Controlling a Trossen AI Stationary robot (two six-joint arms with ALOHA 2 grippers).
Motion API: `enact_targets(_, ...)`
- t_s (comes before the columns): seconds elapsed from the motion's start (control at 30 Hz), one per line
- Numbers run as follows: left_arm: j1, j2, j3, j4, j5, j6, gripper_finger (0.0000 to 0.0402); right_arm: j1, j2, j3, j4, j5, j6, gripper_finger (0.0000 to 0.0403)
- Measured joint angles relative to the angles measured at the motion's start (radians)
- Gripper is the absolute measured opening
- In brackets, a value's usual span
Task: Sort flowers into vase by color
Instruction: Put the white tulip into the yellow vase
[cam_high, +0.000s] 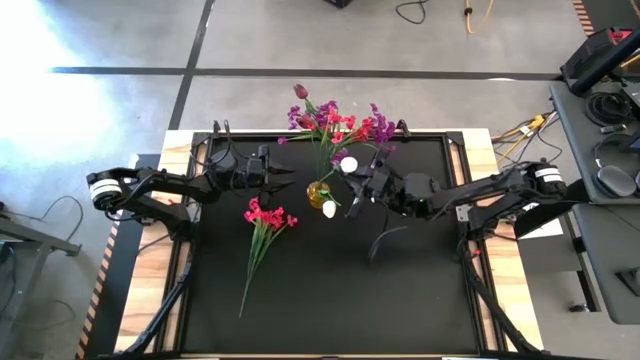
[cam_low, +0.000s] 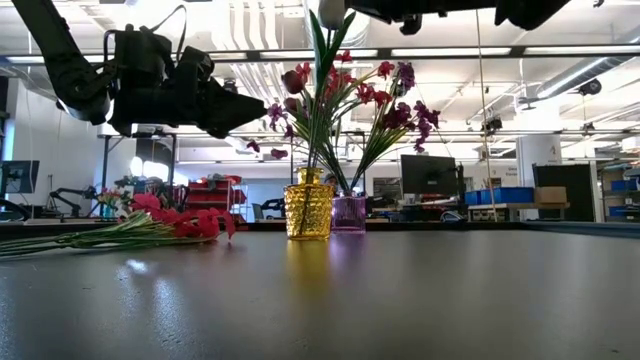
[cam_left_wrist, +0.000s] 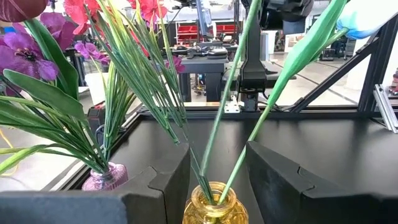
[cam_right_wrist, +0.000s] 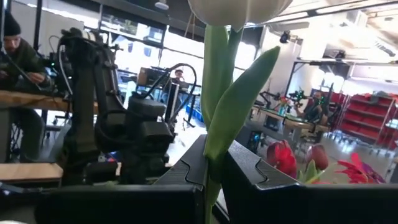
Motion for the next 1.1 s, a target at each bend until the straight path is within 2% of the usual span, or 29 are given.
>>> enact_targets(0.8, 0.000, 0.000, 0.000, 0.000, 0.000, 0.000, 0.0142, -0.038, 0.023, 0.000, 0.003, 0.010, 0.146, 0.0022)
enact_targets(1.1, 0.000, 0.000, 0.000, 0.000, 0.000, 0.000, 0.0142, -0.013, -0.002, 0.021, -0.026, 0.062, 0.110, 0.0022)
